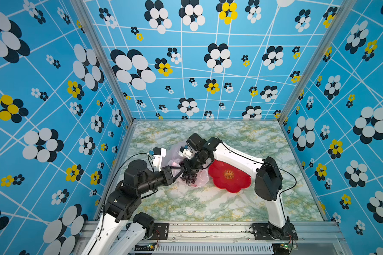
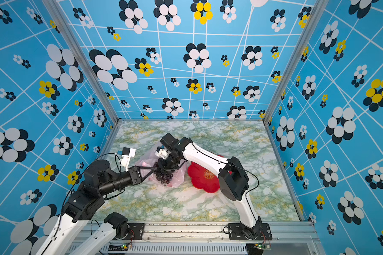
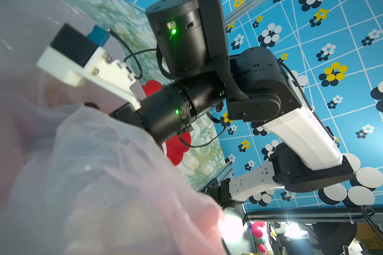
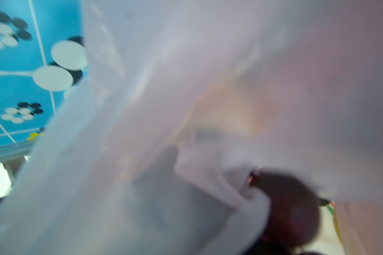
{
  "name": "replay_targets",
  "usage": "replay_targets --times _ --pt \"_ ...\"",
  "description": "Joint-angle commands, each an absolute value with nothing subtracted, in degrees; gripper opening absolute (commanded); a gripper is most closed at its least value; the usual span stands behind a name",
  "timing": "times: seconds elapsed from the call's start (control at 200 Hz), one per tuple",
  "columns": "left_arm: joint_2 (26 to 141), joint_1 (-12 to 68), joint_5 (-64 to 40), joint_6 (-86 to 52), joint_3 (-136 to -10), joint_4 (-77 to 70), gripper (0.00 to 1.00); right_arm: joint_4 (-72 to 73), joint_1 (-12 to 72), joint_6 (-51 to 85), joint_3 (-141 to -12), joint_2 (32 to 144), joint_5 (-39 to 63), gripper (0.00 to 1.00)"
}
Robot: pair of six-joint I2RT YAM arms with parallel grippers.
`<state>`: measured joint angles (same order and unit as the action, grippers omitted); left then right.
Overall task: Place the fruits into the plastic bag
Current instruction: Place the fruit in the plastic bag.
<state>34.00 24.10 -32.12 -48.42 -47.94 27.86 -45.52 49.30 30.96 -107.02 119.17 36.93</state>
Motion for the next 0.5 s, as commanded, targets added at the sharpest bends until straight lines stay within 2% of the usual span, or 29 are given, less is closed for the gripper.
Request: replay_targets --times 0.0,0.085,0.22,0.495 --pt "34.1 24.5 -33.2 -46.5 -49.4 29.4 0.0 -33.9 46.7 43.3 -109.0 118.3 35.7 0.15" --pt "35.3 24.6 -33.8 -44.7 -50.5 31.1 0.0 -29.7 45.7 48.7 -110.8 119.5 37.7 0.15" --pt "36.5 24.5 -34.1 -43.1 -52.0 32.2 0.0 -31.0 45.4 50.3 -115.1 121.6 35.3 0.14" --pt "38.5 23.5 -33.6 -43.9 -51.5 29.5 0.0 -32.7 47.5 52.1 -116.5 126.2 23.2 0.16"
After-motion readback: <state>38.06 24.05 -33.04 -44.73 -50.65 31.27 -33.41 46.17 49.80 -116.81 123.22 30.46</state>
